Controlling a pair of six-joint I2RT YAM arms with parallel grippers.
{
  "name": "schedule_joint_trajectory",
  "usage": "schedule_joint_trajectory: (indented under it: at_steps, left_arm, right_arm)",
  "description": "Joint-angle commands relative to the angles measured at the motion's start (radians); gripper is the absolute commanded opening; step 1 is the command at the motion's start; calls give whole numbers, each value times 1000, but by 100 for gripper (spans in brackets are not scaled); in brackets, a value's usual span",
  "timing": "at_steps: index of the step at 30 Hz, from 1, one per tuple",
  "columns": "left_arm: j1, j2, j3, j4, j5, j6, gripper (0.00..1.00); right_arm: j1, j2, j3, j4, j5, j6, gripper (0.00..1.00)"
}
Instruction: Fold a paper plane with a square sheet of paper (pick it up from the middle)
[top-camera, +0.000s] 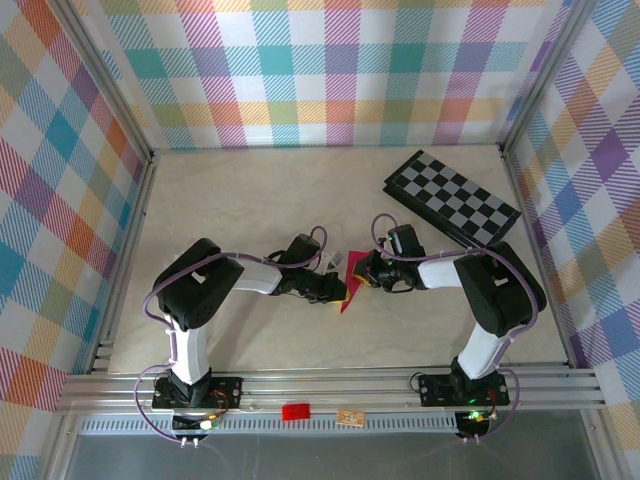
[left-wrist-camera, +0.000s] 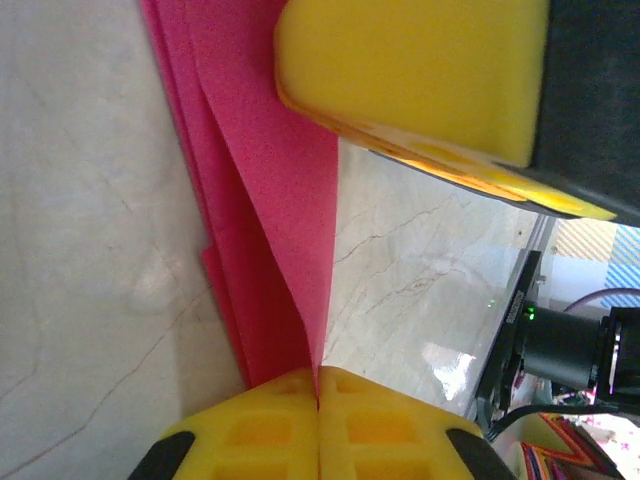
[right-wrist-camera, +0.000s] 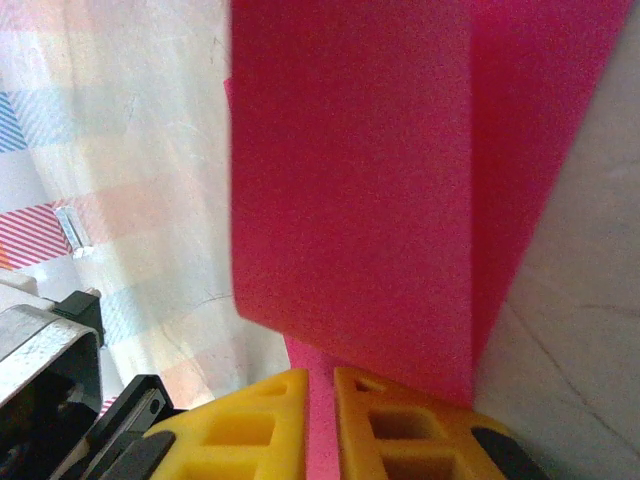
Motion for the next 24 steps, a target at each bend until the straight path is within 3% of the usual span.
schedule_joint_trajectory:
  at_steps: [1,7,12,15,20,24]
  left_arm:
    - [5,13,-24,-85,58,64,12]
    - [5,-56,-19,-170,11,108,19]
    - [7,-178,-40,-180,-124,70,42]
    - [8,-225,-41,-155,-176,19,42]
    - [7,-193,22,-110,-123,-26,10]
    - [0,-132,77,-112,-63,-27,3]
  right_arm:
    - [-3,40,-1,-82,47,-21,17]
    - [-3,40,1,-83,46,-21,17]
    - [-3,40,1,-84,43,-20,17]
    - [-3,40,4,-86,40,-21,17]
    - [-3,41,6,-87,41,-19,17]
    - [-3,40,4,-88,42,-20,17]
